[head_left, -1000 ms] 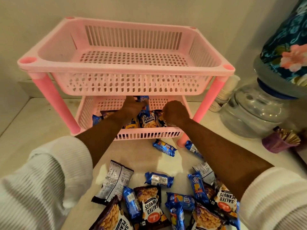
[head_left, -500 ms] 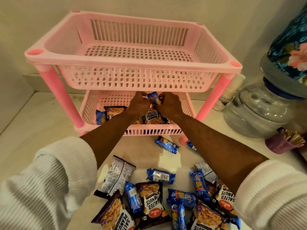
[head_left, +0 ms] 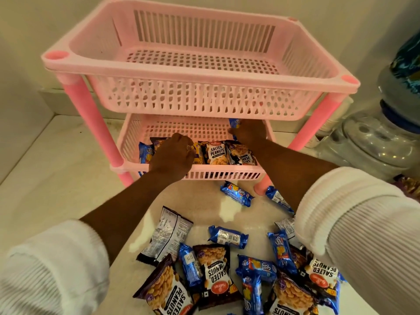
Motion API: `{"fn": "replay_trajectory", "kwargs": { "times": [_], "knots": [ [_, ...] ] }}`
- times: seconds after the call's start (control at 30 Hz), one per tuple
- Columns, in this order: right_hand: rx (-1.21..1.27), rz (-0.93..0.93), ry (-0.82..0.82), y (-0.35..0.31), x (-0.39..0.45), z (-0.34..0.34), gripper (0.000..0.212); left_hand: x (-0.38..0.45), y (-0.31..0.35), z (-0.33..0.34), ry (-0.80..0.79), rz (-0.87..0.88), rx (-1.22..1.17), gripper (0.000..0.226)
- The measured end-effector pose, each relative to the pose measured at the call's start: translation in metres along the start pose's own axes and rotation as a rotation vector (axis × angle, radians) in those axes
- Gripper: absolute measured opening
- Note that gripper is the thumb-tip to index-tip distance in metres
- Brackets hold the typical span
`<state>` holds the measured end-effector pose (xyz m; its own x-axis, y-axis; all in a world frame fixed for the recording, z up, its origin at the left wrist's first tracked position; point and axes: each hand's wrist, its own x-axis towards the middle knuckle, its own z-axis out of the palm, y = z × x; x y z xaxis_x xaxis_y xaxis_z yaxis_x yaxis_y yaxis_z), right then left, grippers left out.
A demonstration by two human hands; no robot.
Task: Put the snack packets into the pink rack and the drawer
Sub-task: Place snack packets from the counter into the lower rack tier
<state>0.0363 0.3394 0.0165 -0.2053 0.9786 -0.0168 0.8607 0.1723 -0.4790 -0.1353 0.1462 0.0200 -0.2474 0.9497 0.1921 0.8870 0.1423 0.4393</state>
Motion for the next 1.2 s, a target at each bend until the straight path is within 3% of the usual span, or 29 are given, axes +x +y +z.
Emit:
{"fn": "replay_trajectory", "kwargs": {
  "times": [0.43,0.63,0.77,0.87,0.93,1.03,1.2],
  "knots": [
    [-0.035,-0.062,0.029,0.004,-0.01,-0.001,0.065,0.0,0.001,0.002,-0.001,0.02,0.007,0.028],
    [0.103,-0.22,0.284,0.003,-0.074,-0.025,0.024,-0.029,0.013,-0.006,0.165,0.16,0.012,0.024],
    [0.102,-0.429,0.402,0.013,-0.13,-0.029,0.009,-0.07,0.019,-0.004,0.31,0.184,0.055,0.024],
    [0.065,-0.551,0.413,0.031,-0.17,-0.017,0.006,-0.106,0.015,0.004,0.342,0.205,0.034,0.016],
    [0.014,-0.537,0.354,0.046,-0.188,-0.003,0.004,-0.129,0.008,0.01,0.268,0.22,-0.019,0.013],
    [-0.069,-0.456,0.172,0.07,-0.201,0.017,0.016,-0.157,-0.013,0.017,0.128,0.11,-0.05,0.015],
    [-0.152,-0.343,-0.063,0.091,-0.206,0.035,0.056,-0.175,-0.038,0.025,-0.029,-0.41,-0.089,0.051]
  ]
}}
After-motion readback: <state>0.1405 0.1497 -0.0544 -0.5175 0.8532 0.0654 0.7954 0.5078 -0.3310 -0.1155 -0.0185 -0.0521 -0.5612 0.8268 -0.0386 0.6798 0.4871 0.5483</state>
